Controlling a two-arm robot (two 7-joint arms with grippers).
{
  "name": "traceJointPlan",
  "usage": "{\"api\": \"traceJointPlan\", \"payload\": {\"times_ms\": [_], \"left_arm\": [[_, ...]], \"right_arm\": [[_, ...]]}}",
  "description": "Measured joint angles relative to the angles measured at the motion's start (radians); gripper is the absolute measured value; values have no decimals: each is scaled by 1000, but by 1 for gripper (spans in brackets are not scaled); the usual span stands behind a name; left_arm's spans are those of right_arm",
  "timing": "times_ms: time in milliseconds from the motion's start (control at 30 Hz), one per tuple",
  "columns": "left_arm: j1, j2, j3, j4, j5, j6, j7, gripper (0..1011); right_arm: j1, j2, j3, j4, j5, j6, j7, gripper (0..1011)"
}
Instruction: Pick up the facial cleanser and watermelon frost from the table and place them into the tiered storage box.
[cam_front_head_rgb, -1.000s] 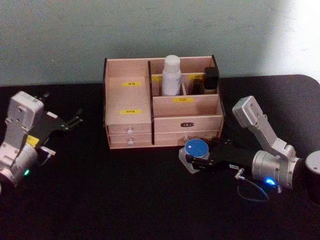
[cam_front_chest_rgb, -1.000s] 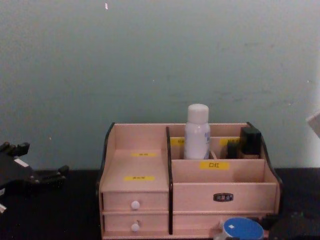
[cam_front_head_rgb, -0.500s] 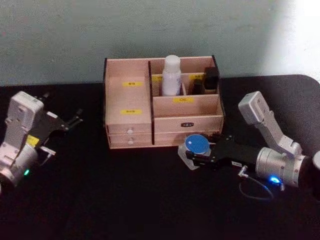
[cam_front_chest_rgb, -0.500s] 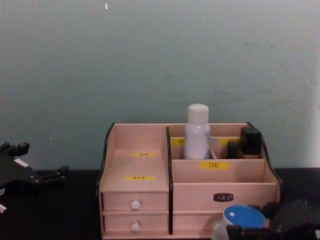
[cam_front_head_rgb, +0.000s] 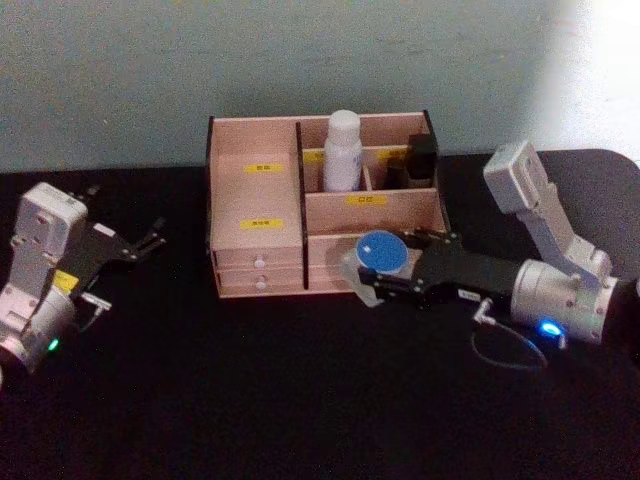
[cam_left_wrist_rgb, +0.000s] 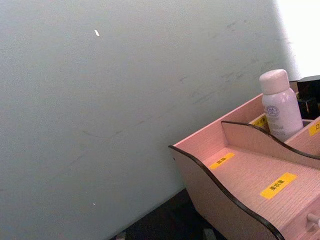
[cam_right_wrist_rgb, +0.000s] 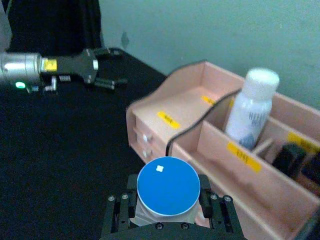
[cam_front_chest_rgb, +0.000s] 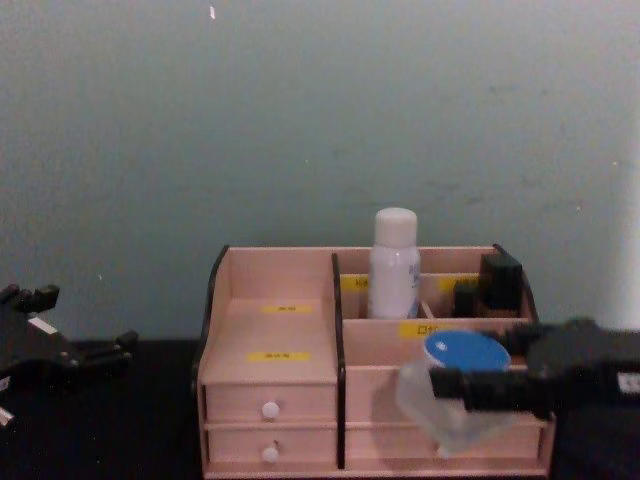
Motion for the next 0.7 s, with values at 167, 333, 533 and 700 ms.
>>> {"api": "traceJointPlan", "payload": {"times_ms": [167,333,533,700], "left_arm": [[0,0,0,0,0,0,0,1001],[0,0,0,0,0,0,0,1001],[0,0,0,0,0,0,0,1001],[0,0,0,0,0,0,0,1001]], "right_arm": [[50,-26,-15,18,1,5,-1,718],[97,-56,-35,52,-2,10,-5,718],[157,-102,-62,106,-10,13,-6,718],[193,-131,-79,138,-12,11,-2,718]]}}
